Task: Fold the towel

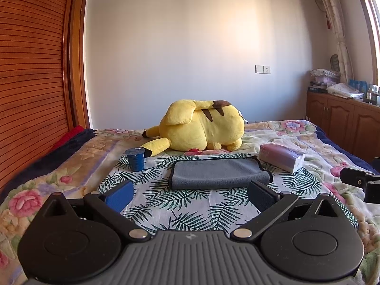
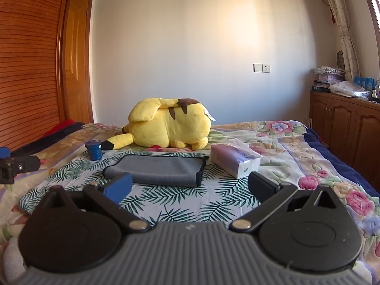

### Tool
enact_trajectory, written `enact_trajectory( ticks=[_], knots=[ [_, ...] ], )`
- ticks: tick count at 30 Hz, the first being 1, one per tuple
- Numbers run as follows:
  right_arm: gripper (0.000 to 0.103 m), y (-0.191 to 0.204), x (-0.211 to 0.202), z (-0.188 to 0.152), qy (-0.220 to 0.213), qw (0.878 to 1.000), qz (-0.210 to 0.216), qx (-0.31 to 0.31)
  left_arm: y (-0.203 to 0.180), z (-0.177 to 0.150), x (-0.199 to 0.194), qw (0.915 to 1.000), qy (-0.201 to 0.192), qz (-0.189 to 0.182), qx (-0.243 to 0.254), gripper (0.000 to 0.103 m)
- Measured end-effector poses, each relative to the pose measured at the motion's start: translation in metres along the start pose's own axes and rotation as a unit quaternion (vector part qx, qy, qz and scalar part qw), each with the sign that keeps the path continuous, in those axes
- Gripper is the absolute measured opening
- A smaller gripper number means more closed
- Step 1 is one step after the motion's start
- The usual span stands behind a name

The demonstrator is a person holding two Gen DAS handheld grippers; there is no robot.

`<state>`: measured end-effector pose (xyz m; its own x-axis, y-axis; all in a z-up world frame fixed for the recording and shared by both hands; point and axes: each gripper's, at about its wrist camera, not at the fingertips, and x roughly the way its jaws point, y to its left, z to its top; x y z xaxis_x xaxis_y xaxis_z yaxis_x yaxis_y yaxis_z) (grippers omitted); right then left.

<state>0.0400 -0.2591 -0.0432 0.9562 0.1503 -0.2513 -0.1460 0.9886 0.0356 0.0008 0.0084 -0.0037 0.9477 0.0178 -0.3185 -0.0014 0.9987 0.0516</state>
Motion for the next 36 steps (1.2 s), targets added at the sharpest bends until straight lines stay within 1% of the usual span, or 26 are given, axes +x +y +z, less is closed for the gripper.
enact_trajectory(
  ticks=[36],
  knots=[
    [0.103, 0.0011, 0.0001, -0.0006, 0.001, 1.0, 0.001, -0.001, -0.0017, -0.0033, 0.0018, 1.0, 0.002, 0.002, 0.009, 0.103]
  ],
)
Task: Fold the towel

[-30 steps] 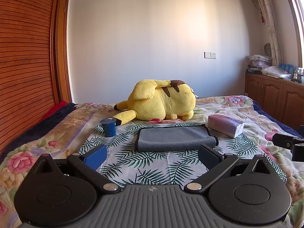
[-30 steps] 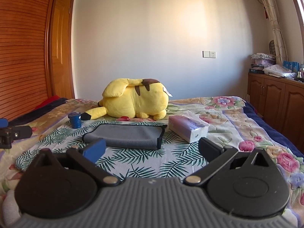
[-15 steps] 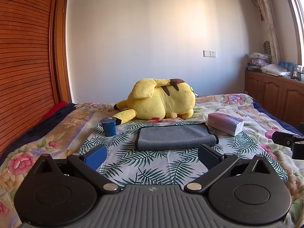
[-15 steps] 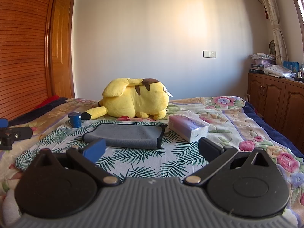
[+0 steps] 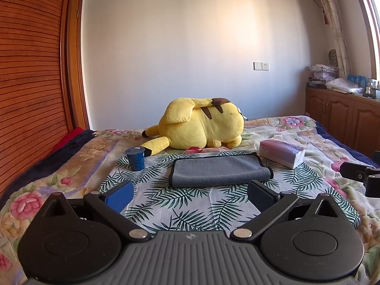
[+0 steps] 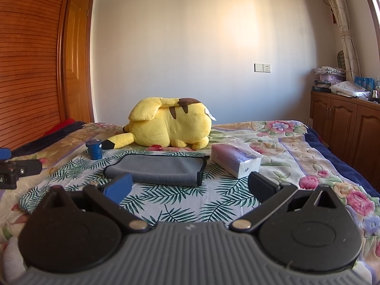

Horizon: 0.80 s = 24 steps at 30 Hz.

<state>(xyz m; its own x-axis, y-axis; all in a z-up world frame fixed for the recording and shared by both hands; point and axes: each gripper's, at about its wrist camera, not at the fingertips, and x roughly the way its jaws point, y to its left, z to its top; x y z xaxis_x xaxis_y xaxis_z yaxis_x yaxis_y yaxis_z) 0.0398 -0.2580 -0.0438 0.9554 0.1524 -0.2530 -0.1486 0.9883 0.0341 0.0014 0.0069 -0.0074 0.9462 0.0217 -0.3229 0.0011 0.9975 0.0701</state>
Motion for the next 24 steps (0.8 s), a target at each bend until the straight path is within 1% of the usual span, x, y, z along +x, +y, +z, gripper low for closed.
enact_trajectory(
  ticks=[24],
  knots=[
    [0.103, 0.0001, -0.0003, 0.0002, 0.0, 1.0, 0.0, 0.0, 0.0019, -0.0016, 0.0003, 1.0, 0.002, 0.0, 0.003, 0.103]
  ],
)
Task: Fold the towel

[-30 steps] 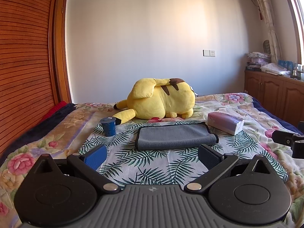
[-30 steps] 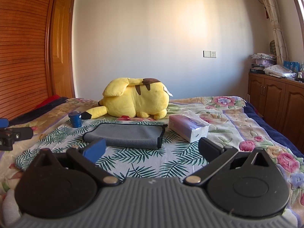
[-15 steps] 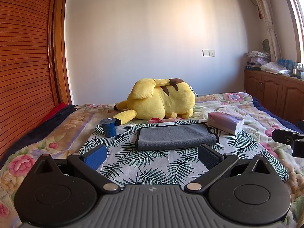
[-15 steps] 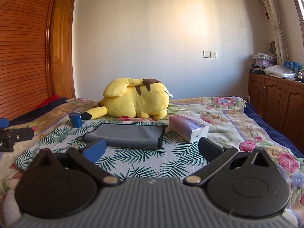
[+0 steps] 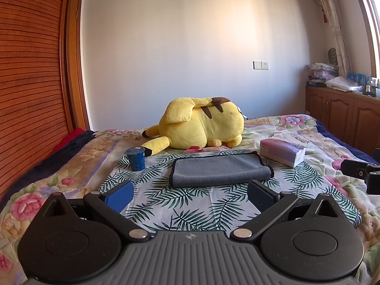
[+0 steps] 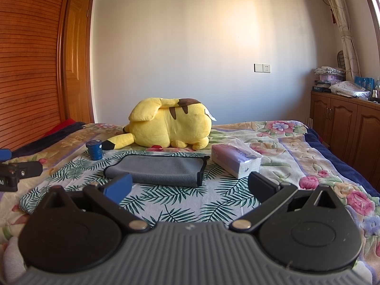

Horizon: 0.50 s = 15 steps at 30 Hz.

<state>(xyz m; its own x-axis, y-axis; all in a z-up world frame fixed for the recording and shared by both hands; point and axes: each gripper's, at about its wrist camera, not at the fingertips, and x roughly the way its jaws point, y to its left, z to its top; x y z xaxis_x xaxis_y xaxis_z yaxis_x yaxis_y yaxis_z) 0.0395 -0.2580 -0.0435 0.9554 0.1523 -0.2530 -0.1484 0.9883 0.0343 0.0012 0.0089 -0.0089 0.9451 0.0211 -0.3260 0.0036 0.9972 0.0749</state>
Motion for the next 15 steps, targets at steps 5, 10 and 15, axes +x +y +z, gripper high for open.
enact_trajectory(
  ticks=[5, 10, 15],
  knots=[
    [0.103, -0.0001, 0.0, 0.0, 0.0, 1.0, 0.0, 0.0, -0.0005, 0.0001, 0.0, 1.0, 0.0, 0.001, 0.0, 0.103],
    [0.103, -0.0002, 0.0003, -0.0003, 0.0, 1.0, 0.0, 0.0, -0.0009, 0.0001, 0.0001, 1.0, 0.0, 0.001, 0.0, 0.103],
    [0.103, -0.0004, 0.0003, -0.0002, 0.0, 1.0, -0.001, 0.0, -0.0014, 0.0003, 0.0, 1.0, 0.0, 0.0, 0.0, 0.103]
  ],
)
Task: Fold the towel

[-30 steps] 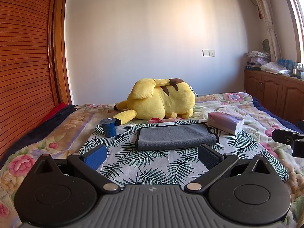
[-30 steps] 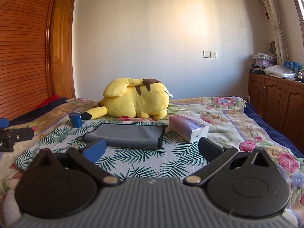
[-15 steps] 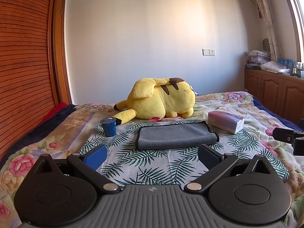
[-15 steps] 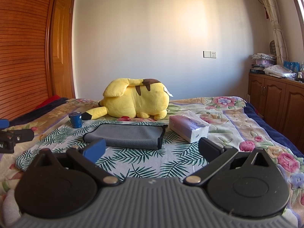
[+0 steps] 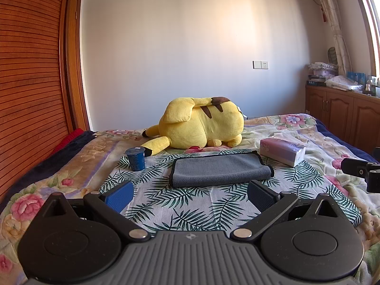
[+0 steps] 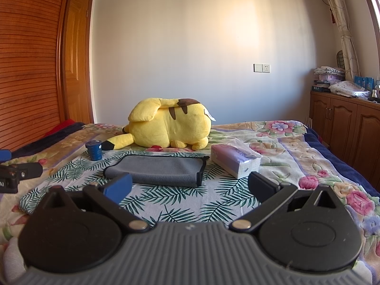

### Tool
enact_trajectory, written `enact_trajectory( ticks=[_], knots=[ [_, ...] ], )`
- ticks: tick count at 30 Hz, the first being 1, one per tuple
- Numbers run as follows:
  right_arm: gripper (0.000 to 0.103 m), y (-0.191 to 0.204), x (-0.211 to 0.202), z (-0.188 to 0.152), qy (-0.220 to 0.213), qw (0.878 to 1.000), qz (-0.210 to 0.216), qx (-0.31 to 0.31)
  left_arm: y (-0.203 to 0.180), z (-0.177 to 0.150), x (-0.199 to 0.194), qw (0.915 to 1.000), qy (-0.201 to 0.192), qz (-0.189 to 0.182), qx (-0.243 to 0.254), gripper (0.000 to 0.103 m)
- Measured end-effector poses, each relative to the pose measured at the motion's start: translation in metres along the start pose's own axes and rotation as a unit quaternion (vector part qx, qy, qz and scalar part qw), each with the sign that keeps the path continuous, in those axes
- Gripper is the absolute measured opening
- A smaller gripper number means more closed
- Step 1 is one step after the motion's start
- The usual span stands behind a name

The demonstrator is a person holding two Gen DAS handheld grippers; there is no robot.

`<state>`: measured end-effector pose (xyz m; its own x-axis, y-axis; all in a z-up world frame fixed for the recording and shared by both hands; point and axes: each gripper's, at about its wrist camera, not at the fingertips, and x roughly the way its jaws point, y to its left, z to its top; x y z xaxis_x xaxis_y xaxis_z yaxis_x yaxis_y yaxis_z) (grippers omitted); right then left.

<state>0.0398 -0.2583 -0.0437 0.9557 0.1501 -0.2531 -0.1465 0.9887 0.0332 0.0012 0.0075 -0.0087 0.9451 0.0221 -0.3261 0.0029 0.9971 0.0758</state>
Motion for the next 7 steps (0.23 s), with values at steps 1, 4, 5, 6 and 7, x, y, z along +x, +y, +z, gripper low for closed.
enact_trajectory(
  ticks=[1, 4, 5, 6, 7],
  knots=[
    [0.103, 0.0007, 0.0, 0.0004, 0.0, 1.0, -0.001, 0.0, 0.0005, -0.0001, 0.0, 1.0, 0.0, 0.0, 0.0, 0.103],
    [0.103, 0.0008, 0.0002, 0.001, 0.001, 1.0, -0.002, 0.001, 0.0008, -0.0003, 0.0, 1.0, 0.0, 0.0, 0.001, 0.103],
    [0.103, 0.0004, -0.0001, 0.0014, 0.001, 1.0, -0.002, 0.002, 0.0009, -0.0004, 0.0, 1.0, 0.0, 0.0, 0.001, 0.103],
    [0.103, 0.0004, -0.0001, 0.0016, 0.001, 1.0, -0.002, 0.002, 0.0004, -0.0002, 0.0, 1.0, 0.0, 0.0, 0.001, 0.103],
    [0.103, 0.0004, -0.0001, 0.0018, 0.001, 1.0, -0.002, 0.002, 0.0006, -0.0002, 0.0003, 1.0, 0.001, -0.001, 0.002, 0.103]
  ],
)
